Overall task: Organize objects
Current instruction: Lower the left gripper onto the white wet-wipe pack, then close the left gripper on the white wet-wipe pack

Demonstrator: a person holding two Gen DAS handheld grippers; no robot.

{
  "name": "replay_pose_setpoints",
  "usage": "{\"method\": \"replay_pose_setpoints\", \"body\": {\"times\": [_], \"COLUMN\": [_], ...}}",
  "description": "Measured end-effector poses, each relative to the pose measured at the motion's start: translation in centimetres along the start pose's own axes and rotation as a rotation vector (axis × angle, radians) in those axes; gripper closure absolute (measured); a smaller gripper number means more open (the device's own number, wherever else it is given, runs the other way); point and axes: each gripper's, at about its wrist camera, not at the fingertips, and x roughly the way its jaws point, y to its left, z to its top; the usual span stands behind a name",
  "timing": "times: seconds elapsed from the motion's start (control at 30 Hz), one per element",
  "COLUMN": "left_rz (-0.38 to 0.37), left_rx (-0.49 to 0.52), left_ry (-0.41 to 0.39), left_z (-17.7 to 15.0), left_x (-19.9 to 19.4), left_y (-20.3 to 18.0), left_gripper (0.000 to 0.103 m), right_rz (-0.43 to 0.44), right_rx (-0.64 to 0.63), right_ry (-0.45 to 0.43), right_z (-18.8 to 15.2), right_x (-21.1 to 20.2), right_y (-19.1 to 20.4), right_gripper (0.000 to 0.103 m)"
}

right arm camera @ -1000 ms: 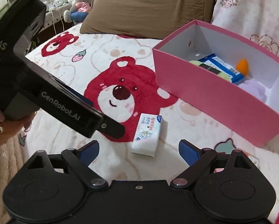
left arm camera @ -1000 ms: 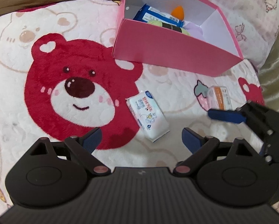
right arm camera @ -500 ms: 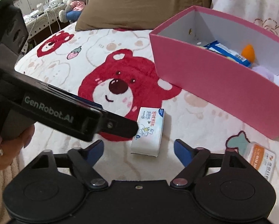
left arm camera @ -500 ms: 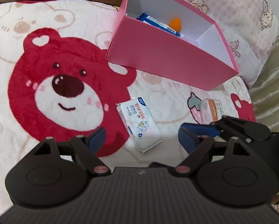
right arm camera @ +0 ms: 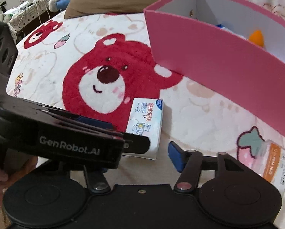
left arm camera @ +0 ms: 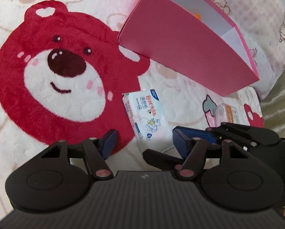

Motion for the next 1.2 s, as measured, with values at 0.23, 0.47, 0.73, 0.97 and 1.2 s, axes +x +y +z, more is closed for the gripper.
{"method": "replay_pose_setpoints", "body": {"times": [0.23, 0.47, 0.73, 0.97, 1.2], "left_rz": [-0.064, -0.062, -0.086, -0.109, -0.092], "left_rx": [-0.07, -0.088, -0.075, -0.055, -0.004], "left_ry": [0.01, 0.006, -0.002, -0.006, -0.002], "left_z": [0.6, 0.4, 0.3, 0.2, -0.4], "left_x": [0.7, 1.2, 1.4, 1.1, 0.9], "left_y": [1.1, 1.1, 0.9, 0.5, -0.4], "left_gripper": [0.071, 0.073, 0.073, 0.073, 0.071], "right_rz": [0.007, 0.005, -0.002, 0.007, -0.004], "right_rx": [0.022, 0.028, 0.062, 0.054, 0.047], "right_ry": [0.032, 0.035, 0.024, 0.005, 0.022], "right_z": [0.1, 0.2, 0.2, 0.0, -0.4], "right_x": [1.1, 1.8, 2.1, 1.0, 0.4], "right_y": [-0.4, -0.6, -1.0, -1.1, -0.9], "right_gripper": [0.056, 0.056, 0.057, 0.056, 0.056]}}
